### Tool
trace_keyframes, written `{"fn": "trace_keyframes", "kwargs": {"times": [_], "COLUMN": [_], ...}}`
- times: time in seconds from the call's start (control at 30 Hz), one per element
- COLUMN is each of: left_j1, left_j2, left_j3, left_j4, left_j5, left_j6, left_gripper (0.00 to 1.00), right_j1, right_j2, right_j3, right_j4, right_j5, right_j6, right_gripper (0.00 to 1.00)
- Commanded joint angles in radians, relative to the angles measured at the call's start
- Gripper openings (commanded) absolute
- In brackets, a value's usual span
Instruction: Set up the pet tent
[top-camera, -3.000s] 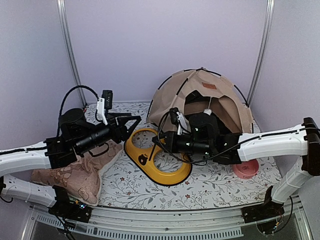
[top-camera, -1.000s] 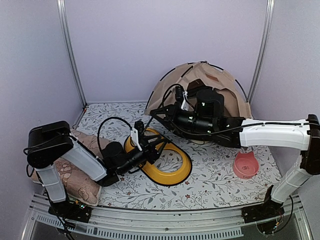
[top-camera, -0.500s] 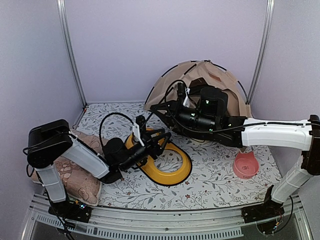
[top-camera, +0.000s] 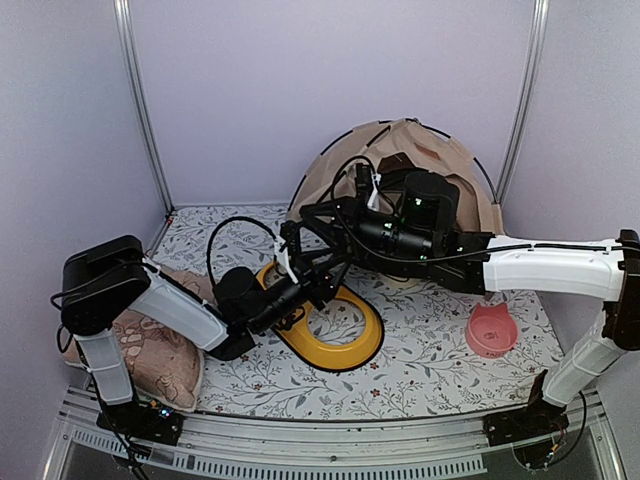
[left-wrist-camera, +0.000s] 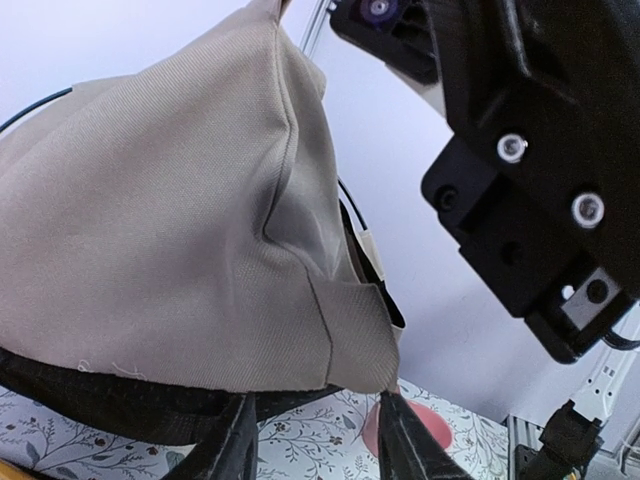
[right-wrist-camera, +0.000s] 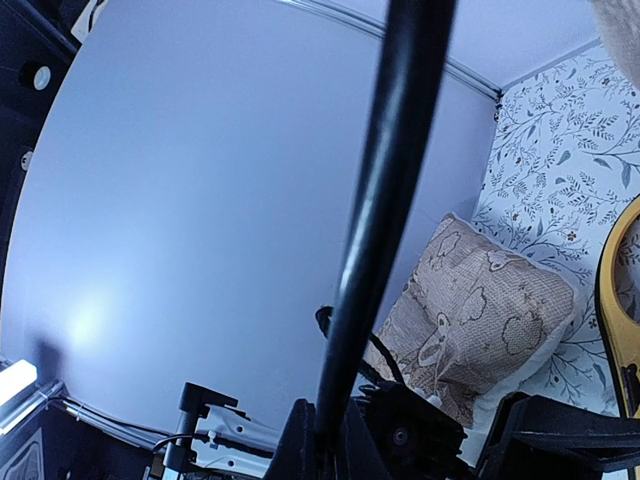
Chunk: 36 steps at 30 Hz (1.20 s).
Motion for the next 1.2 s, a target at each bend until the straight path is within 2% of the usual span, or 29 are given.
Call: {"fn": "trace_keyframes", "kwargs": {"times": [0.0,0.87,1.03,1.17], "left_j1": [0.005,0.013,0.03,0.043], "left_j2": [0.005,-0.044,-0.053,-0.059], "left_j3": [0.006,0.043,0.058,0.057], "left_j4": [0.005,-0.091,-0.129,-0.139], "left_j5": [0.027,0.012,0.004,0.007], "left_j6": [0.017,0.051,0.039,0.031], "left_gripper": [0.41,0.42,0.39,0.32], "right_j1": [-0.006,-0.029,-0.036,-0.041], "right_j2": [-0.025,0.011,0.018,0.019], "right_j3": [-0.01,0.002,0.004,-0.001], "right_j4": [0.065,0.069,0.068,0.068], "right_j5": [-0.007,-0.033,-0.044,-0.049], "right_j6": [0.0,0.03,0.038,0.041], "right_gripper": [0.0,0.0,0.0,0.0]}}
